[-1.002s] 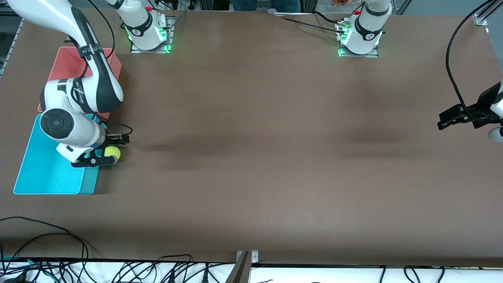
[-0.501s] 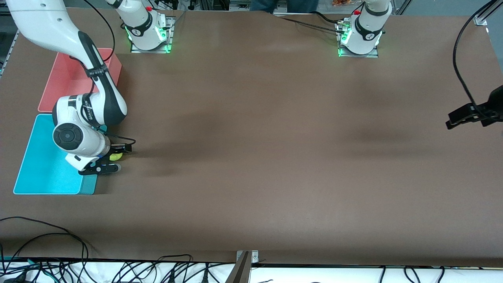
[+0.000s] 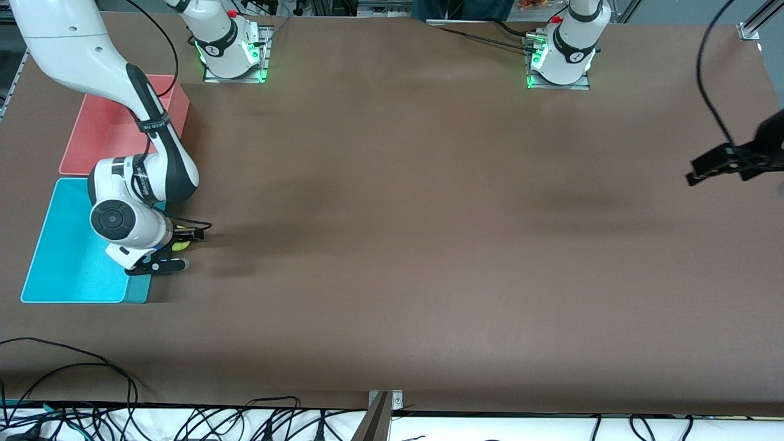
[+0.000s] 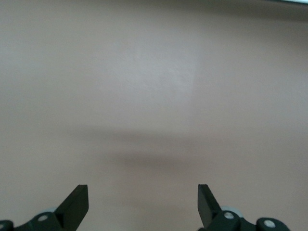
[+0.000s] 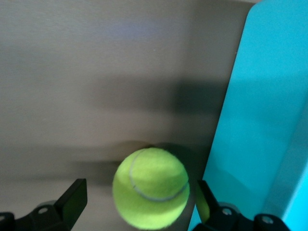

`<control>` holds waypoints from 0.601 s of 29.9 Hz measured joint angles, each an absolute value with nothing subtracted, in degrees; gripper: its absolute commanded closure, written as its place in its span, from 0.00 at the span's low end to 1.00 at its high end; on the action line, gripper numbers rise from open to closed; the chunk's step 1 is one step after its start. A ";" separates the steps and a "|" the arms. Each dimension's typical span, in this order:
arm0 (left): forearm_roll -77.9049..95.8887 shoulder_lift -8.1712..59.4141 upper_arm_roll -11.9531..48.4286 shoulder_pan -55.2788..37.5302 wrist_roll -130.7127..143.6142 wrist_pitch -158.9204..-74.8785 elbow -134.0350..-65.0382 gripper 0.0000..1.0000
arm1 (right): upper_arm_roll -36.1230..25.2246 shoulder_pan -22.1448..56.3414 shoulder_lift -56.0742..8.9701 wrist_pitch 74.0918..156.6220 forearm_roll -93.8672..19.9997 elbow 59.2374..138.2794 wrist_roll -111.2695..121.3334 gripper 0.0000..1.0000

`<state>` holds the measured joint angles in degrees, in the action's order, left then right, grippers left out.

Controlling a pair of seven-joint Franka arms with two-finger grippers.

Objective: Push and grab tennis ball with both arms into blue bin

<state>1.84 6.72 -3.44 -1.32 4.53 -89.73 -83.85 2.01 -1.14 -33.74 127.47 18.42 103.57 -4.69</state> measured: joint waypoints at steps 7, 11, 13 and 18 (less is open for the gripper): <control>3.54 4.75 -3.68 -2.34 4.55 -89.74 -87.83 0.00 | 1.80 -1.18 -35.36 128.76 18.51 103.63 -4.67 0.58; 4.39 4.12 -3.26 -2.31 4.50 -89.84 -89.13 0.00 | 1.80 -1.17 -35.45 128.82 18.55 103.70 -4.67 0.62; 4.52 4.00 -2.47 -2.35 4.61 -90.00 -89.67 0.00 | 1.80 -1.16 -35.32 128.84 18.55 103.69 -4.64 0.62; 4.52 3.99 -1.11 -2.42 5.99 -90.13 -90.35 0.00 | 1.84 -1.15 -34.89 128.47 18.57 103.43 -4.47 0.62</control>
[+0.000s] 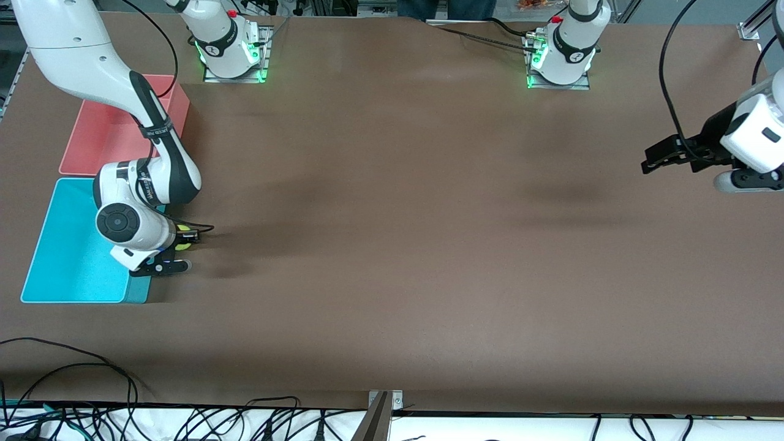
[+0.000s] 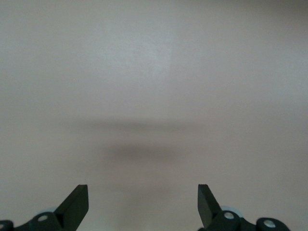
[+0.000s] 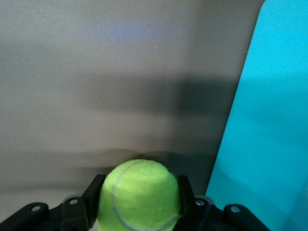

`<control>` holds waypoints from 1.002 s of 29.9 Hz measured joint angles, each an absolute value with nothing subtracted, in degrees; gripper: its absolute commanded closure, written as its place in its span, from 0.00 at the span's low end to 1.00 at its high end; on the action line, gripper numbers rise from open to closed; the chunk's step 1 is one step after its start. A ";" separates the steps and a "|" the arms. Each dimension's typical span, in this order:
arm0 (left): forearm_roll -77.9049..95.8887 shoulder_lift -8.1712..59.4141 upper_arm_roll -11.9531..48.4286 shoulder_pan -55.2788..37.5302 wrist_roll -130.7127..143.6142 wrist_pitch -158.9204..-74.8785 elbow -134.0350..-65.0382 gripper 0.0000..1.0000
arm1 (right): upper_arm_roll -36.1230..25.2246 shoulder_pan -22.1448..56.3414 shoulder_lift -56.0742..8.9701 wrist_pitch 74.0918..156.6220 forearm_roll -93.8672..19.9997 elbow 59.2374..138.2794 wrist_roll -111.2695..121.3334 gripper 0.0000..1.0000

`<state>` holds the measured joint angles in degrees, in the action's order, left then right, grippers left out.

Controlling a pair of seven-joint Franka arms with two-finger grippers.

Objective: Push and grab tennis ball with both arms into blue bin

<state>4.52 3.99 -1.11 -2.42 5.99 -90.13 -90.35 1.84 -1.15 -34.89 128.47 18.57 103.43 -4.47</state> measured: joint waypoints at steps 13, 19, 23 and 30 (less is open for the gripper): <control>3.92 3.25 -2.30 -0.61 6.27 -90.67 -90.35 0.00 | 3.70 -0.62 -28.54 106.80 18.57 95.43 -0.84 0.62; 3.41 3.10 -2.26 -0.50 6.27 -90.68 -90.35 0.00 | 3.29 -0.84 -27.20 97.26 18.57 91.58 4.19 0.62; 3.37 3.10 -2.19 -0.51 6.27 -90.69 -90.35 0.00 | 1.32 -1.13 -26.47 95.04 18.57 90.46 9.00 0.62; 3.34 3.10 -2.18 -0.51 6.27 -90.69 -90.35 0.00 | -2.65 -2.68 -26.60 94.97 18.57 90.46 16.89 0.62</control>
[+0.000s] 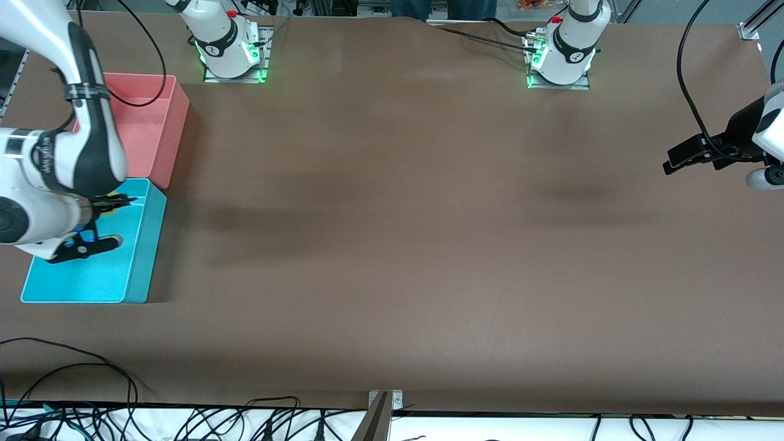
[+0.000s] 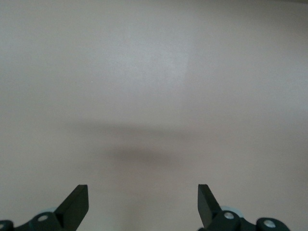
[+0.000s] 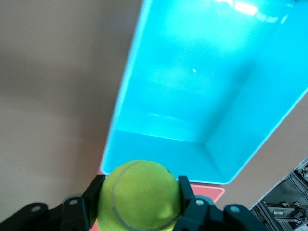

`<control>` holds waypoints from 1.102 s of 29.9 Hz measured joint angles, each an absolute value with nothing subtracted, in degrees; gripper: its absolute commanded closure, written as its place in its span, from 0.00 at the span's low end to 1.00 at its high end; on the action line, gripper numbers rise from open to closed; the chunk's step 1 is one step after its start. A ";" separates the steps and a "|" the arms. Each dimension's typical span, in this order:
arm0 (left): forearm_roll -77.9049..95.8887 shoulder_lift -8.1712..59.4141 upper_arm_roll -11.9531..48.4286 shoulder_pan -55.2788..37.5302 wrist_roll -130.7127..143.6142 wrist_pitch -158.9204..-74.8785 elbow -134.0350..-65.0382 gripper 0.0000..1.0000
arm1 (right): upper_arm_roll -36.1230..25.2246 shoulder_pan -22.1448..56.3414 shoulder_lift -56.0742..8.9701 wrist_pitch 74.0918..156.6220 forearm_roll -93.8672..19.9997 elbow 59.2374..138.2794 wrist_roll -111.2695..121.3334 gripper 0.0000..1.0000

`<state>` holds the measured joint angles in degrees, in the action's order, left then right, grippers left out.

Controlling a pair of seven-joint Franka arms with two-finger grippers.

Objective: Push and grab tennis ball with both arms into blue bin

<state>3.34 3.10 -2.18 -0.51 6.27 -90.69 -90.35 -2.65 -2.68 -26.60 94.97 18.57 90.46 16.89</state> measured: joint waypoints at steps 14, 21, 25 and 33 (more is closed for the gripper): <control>3.32 3.09 -2.18 -0.51 6.27 -90.69 -90.35 0.00 | -3.02 -8.97 -29.97 104.04 16.47 96.59 22.58 0.62; 3.31 3.09 -2.18 -0.51 6.27 -90.70 -90.35 0.00 | -3.05 -12.78 -31.02 110.86 15.23 100.60 27.10 0.57; 3.29 3.09 -2.22 -0.49 6.27 -90.74 -90.35 0.00 | -3.05 -14.36 -32.10 112.59 13.33 101.36 29.12 0.57; 3.28 3.09 -2.23 -0.47 6.27 -90.75 -90.35 0.00 | -3.04 -15.71 -34.41 113.50 10.20 101.52 30.74 0.00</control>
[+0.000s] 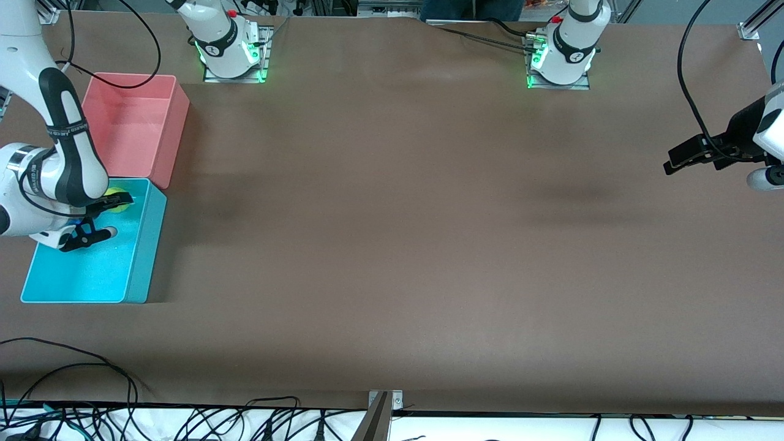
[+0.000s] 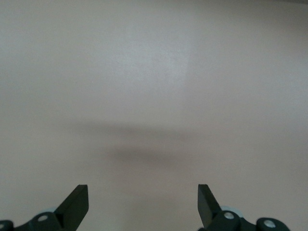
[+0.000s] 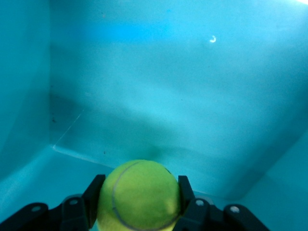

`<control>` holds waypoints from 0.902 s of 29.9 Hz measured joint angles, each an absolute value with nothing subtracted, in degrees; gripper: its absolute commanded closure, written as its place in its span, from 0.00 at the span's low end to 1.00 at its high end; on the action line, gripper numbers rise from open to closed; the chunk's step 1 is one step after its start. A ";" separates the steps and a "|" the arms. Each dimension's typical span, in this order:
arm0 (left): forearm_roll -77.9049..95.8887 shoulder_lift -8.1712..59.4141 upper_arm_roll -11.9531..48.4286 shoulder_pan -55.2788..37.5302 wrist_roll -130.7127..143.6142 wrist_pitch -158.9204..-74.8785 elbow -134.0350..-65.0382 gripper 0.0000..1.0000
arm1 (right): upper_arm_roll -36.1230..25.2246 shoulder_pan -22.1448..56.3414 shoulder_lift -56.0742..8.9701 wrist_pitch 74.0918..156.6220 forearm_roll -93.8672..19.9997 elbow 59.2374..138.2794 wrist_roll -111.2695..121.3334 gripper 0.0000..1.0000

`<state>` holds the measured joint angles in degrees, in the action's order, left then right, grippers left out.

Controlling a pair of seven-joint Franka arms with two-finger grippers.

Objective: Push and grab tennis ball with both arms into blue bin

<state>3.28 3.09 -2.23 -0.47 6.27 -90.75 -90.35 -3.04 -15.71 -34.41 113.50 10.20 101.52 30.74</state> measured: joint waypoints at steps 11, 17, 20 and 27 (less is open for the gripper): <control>3.28 3.09 -2.23 -0.47 6.27 -90.76 -90.35 0.00 | -2.71 -15.67 -34.32 111.36 8.84 100.84 30.77 0.00; 3.27 3.09 -2.23 -0.47 6.27 -90.76 -90.35 0.00 | -2.42 -15.64 -32.35 105.22 8.74 98.73 30.77 0.00; 3.27 3.09 -2.23 -0.47 6.27 -90.76 -90.35 0.00 | -2.34 -15.62 -30.59 101.27 8.70 97.55 30.77 0.00; 3.27 3.09 -2.23 -0.47 6.27 -90.77 -90.35 0.00 | -2.06 -15.42 -25.73 91.23 8.67 94.45 30.77 0.00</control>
<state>3.27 3.09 -2.23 -0.47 6.27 -90.77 -90.35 -2.06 -15.42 -25.73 91.23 8.67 94.45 30.77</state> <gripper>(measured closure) 0.000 0.000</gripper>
